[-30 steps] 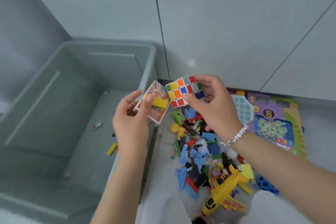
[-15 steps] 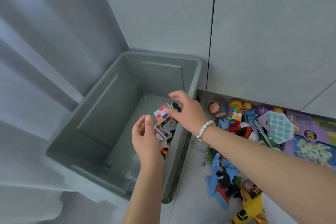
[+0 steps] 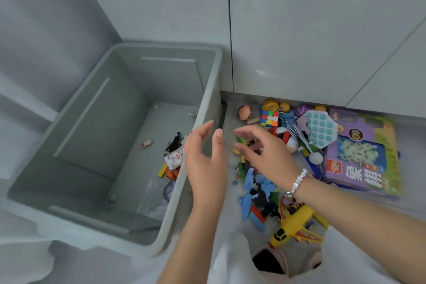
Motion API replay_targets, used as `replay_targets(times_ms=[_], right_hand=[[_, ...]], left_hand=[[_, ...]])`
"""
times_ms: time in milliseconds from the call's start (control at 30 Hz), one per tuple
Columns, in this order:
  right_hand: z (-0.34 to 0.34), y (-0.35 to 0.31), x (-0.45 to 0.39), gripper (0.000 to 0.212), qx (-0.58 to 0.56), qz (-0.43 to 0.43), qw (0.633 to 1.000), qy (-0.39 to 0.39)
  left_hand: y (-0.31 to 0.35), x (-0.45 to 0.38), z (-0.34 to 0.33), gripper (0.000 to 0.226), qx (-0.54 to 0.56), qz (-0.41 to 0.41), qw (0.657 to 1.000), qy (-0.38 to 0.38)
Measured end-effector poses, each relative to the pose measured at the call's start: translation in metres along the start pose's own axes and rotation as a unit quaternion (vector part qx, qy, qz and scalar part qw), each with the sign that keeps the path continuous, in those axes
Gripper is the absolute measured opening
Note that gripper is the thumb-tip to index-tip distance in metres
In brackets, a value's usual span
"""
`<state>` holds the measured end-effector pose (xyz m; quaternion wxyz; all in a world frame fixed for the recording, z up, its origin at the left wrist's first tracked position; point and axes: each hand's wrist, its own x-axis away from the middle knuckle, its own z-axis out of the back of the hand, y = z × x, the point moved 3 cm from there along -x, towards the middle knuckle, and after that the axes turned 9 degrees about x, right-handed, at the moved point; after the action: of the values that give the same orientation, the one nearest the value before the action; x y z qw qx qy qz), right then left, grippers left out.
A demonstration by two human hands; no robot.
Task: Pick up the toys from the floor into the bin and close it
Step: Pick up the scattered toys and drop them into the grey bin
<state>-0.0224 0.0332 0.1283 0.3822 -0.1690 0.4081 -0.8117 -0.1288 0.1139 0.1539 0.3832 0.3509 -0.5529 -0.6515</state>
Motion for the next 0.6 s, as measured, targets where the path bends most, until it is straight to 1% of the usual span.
replay_targets(times_ms=[67, 100, 200, 367, 467, 500, 533, 600], right_hand=[[0.001, 0.026, 0.018, 0.032, -0.003, -0.037, 0.999, 0.014], [0.000, 0.041, 0.029, 0.031, -0.004, -0.058, 0.998, 0.021], [-0.011, 0.089, 0.062, 0.030, 0.021, -0.127, 0.991, 0.032], [-0.030, 0.154, 0.105, 0.033, 0.095, -0.228, 0.968, 0.032], [-0.038, 0.184, 0.129, 0.036, 0.129, -0.307, 0.943, 0.012], [-0.040, 0.192, 0.137, 0.040, 0.131, -0.338, 0.932, 0.006], [-0.042, 0.199, 0.144, 0.043, 0.130, -0.365, 0.922, 0.003], [-0.047, 0.208, 0.152, 0.047, 0.129, -0.400, 0.907, 0.007]], left_hand=[[-0.010, 0.013, -0.016, 0.021, 0.000, -0.001, 1.000, -0.031], [-0.020, 0.020, -0.026, 0.021, 0.003, 0.018, 0.999, -0.051], [-0.063, 0.042, -0.056, 0.025, 0.009, 0.103, 0.989, -0.106], [-0.139, 0.084, -0.085, 0.030, -0.006, 0.211, 0.968, -0.136], [-0.173, 0.106, -0.092, 0.015, -0.026, 0.253, 0.954, -0.160], [-0.183, 0.111, -0.093, 0.014, -0.038, 0.268, 0.947, -0.174], [-0.192, 0.116, -0.095, 0.018, -0.049, 0.278, 0.941, -0.187], [-0.209, 0.121, -0.099, 0.032, -0.074, 0.293, 0.927, -0.222]])
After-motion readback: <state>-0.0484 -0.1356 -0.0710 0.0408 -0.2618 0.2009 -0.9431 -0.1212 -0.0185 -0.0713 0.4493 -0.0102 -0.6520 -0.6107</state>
